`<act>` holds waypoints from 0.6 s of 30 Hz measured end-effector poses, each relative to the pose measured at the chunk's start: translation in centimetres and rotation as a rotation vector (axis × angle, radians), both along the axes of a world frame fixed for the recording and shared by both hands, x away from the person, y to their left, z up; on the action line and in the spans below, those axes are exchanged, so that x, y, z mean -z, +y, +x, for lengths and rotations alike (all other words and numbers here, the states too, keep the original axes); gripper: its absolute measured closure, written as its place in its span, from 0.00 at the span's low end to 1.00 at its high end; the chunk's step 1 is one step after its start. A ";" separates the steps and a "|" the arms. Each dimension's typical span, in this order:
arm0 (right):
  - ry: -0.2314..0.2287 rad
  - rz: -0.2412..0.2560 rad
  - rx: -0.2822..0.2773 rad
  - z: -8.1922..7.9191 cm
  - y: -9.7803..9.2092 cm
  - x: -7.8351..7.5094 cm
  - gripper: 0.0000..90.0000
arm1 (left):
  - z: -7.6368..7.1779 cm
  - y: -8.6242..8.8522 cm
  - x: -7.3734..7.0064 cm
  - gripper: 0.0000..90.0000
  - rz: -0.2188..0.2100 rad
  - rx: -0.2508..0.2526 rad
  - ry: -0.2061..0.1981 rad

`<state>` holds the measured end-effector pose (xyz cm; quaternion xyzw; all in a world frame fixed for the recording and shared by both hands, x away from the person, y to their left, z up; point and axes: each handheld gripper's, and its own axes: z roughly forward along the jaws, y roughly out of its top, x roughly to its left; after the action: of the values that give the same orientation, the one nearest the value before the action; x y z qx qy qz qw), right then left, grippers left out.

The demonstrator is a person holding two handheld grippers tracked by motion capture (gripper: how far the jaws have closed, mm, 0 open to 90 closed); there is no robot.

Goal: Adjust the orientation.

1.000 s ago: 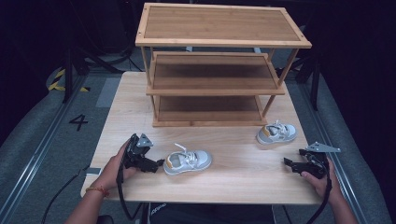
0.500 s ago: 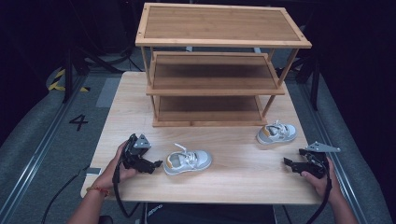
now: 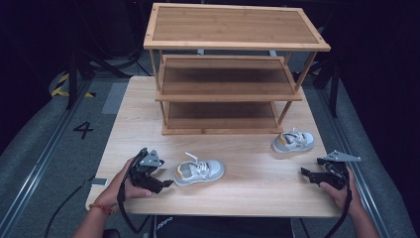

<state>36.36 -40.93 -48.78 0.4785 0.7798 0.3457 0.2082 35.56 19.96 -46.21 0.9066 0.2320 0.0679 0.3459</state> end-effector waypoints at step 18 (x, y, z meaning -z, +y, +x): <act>0.000 0.000 0.000 0.0 0.0 0.0 0.17 | -1.2 -3.3 -1.2 0.27 0.008 0.136 0.019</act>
<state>36.37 -40.93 -48.78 0.4785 0.7798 0.3458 0.2082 34.32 16.71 -44.98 0.9222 0.1729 0.0367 0.3440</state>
